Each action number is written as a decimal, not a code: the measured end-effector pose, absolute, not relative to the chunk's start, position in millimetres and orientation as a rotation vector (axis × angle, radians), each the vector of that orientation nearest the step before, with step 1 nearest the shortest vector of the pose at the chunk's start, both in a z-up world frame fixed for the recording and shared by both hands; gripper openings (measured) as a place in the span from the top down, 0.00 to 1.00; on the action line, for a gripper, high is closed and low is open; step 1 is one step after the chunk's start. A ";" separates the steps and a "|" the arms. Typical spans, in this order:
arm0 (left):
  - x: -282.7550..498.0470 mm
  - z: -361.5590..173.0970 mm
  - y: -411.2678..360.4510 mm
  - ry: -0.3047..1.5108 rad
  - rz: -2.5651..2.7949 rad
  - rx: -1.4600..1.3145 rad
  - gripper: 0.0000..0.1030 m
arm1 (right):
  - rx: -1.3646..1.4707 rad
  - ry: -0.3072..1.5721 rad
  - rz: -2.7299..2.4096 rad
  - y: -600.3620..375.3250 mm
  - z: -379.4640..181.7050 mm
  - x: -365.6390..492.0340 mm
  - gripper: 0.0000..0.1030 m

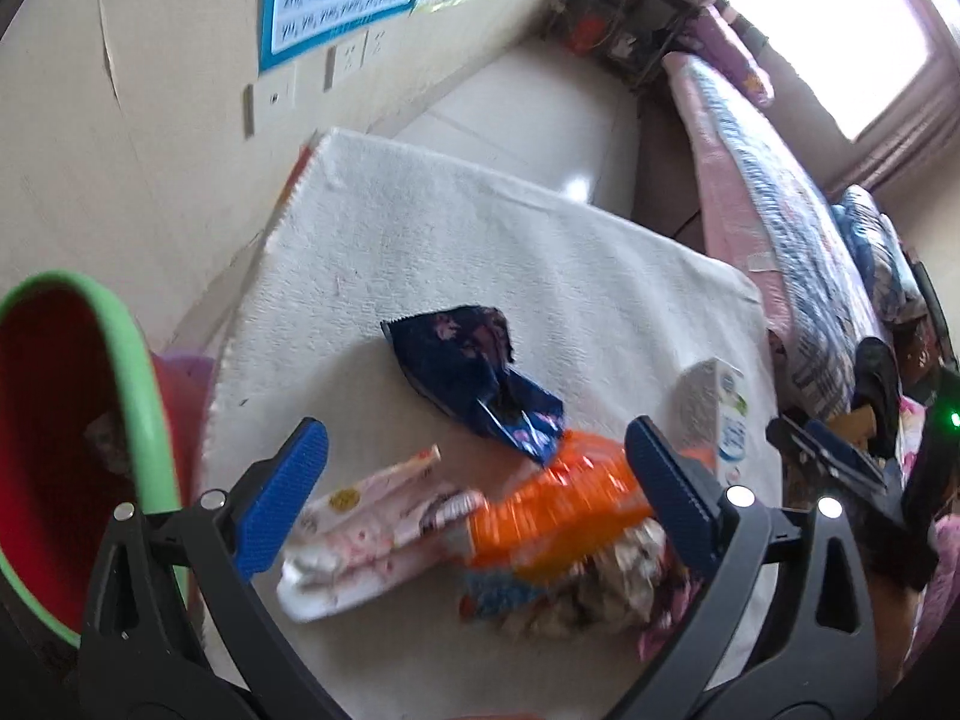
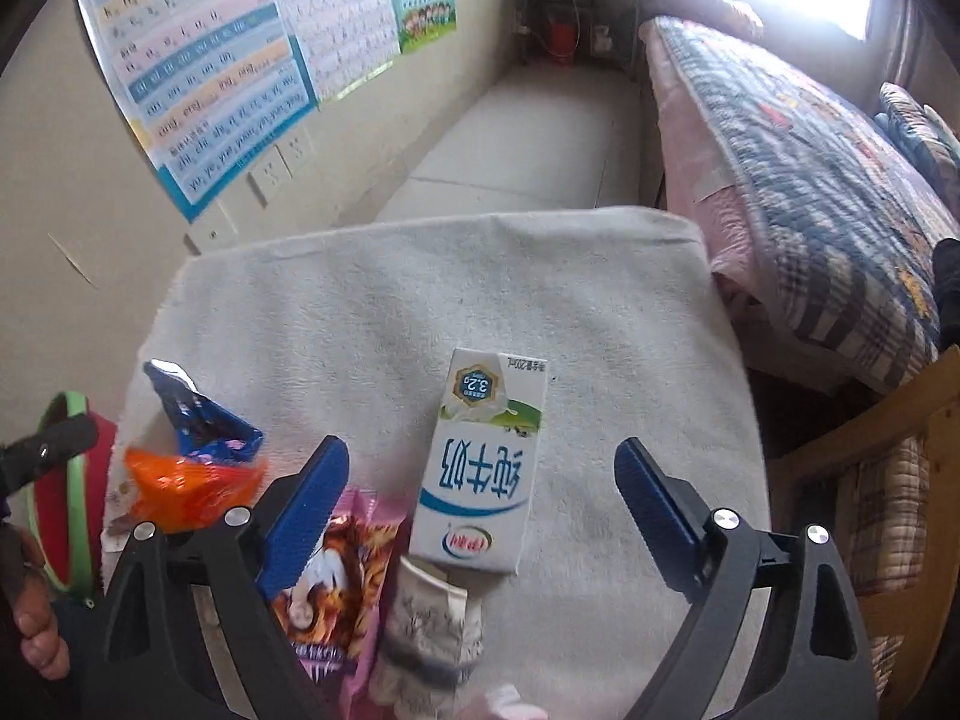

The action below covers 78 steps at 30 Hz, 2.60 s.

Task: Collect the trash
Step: 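Grasp the dark blue wrapper with the left gripper while the right gripper grasps the white milk carton, then lift the dark blue wrapper and white milk carton off the table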

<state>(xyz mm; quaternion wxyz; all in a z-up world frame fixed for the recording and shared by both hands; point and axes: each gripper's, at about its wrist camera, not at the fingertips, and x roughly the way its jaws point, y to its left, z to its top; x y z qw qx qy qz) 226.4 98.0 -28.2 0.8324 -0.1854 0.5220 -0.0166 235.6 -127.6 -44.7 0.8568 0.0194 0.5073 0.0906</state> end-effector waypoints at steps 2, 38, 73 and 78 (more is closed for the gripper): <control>240.0 -39.3 97.6 1.135 -0.041 -0.412 0.06 | 0.040 1.077 0.198 -125.7 -50.4 240.1 0.16; 278.8 -72.8 80.3 1.201 -0.039 -0.366 0.83 | 0.012 1.138 0.168 -130.7 -74.9 270.9 0.48; 147.9 39.7 102.6 0.947 -0.072 -0.243 0.86 | -0.010 0.866 0.344 -89.4 28.7 156.2 0.48; 124.8 39.2 119.8 0.938 -0.036 -0.263 0.85 | -0.006 0.852 0.406 -68.2 29.9 145.9 0.48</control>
